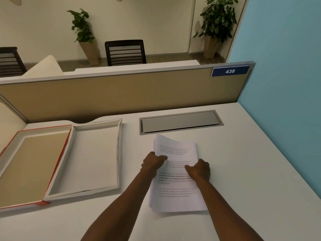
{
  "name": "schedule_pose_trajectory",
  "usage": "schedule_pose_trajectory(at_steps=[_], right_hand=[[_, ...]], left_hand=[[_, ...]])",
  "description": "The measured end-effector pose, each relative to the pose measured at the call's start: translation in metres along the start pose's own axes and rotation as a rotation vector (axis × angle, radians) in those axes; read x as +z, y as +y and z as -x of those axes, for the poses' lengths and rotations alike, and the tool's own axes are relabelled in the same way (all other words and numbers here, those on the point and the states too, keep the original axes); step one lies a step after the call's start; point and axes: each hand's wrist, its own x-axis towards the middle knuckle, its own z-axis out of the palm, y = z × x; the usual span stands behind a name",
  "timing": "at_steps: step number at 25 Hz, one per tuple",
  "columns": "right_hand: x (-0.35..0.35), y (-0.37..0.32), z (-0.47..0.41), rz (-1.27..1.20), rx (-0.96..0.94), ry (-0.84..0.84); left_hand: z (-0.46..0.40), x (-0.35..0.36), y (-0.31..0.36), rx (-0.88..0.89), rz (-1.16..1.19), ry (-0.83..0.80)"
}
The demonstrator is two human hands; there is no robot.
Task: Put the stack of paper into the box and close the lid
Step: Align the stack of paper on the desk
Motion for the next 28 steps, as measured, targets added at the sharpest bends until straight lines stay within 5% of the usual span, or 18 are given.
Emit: schedule_pose_trajectory(at_steps=[16,28], right_hand=[[0.005,0.003,-0.004,-0.012,0.002,0.016],[0.007,0.006,-0.007,-0.008,-0.009,0.019]], left_hand=[[-0.010,-0.006,-0.004,0.007,0.016,0.018],[-0.014,0.000,-0.006,-0.002,0.262,-0.043]])
